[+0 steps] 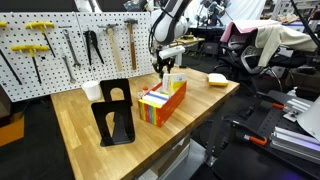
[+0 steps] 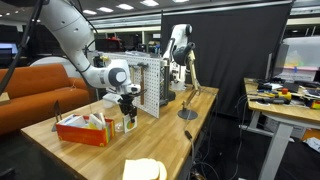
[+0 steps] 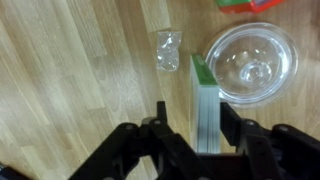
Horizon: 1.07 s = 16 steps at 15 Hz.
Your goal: Move the green book forward. Pick up the yellow book from the book holder and put it on the table.
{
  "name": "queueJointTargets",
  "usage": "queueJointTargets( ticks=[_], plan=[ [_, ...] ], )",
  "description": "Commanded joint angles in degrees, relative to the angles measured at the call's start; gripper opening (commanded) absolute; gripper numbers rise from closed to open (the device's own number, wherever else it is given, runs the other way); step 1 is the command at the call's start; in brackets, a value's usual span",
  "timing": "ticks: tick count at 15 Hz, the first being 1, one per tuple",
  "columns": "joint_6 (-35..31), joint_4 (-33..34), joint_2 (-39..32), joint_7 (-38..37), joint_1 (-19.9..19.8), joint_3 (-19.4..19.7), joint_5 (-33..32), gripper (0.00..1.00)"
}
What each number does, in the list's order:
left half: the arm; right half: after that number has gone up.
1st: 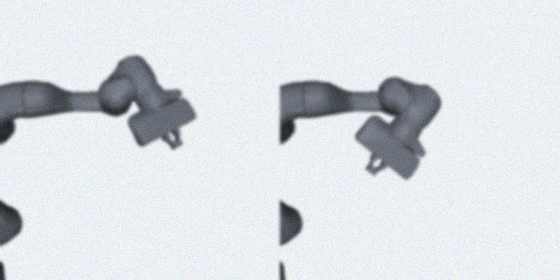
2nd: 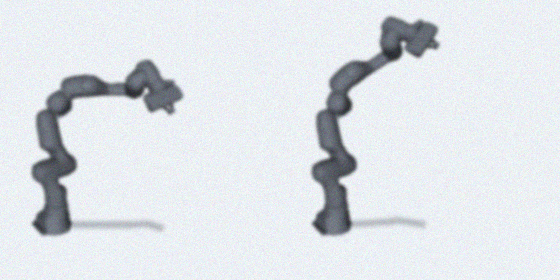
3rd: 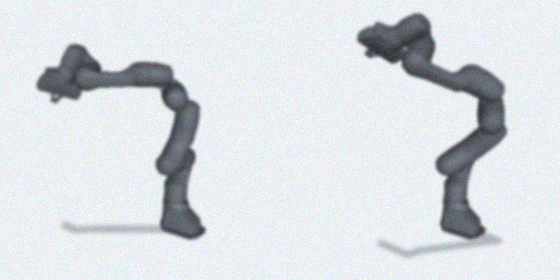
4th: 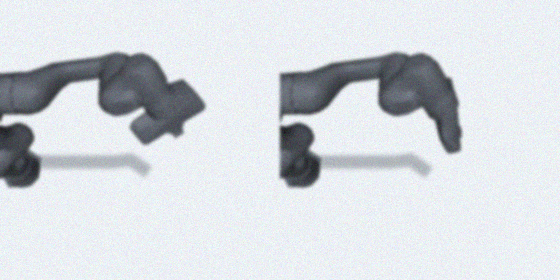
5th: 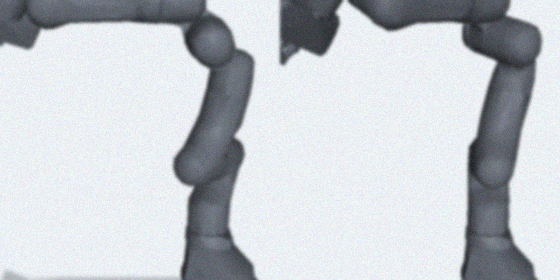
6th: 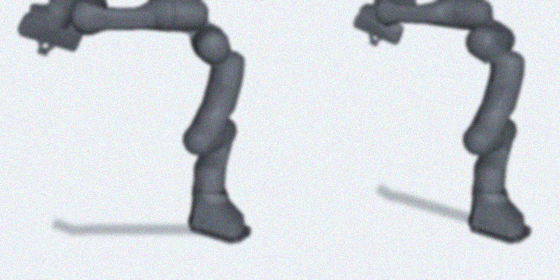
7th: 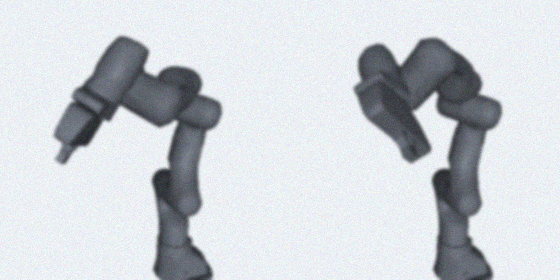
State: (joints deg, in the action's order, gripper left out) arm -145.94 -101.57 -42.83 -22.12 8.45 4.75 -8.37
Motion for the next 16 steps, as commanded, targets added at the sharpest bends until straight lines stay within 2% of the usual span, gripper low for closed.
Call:
queueJointTargets(
  ticks=[1, 4, 5, 11, 16],
  plan=[
    [1.7, 2.3, -1.0, 1.0, 0.6, 1.8, 0.5, 0.25],
    [1.5, 1.8, -0.4, 1.6, -0.2, 1.8, 1.1, 0.05],
    [1.5, 1.6, -0.3, 1.8, -0.5, 1.5, 1.5, 0.01],
    [0.0, -2.2, 2.5, 0.1, 0.0, 3.1, 1.5, 0.04],
    [-4.7, -17.5, 14.3, -6.5, 2.9, 10.4, -2.7, 0.04]
  ],
)
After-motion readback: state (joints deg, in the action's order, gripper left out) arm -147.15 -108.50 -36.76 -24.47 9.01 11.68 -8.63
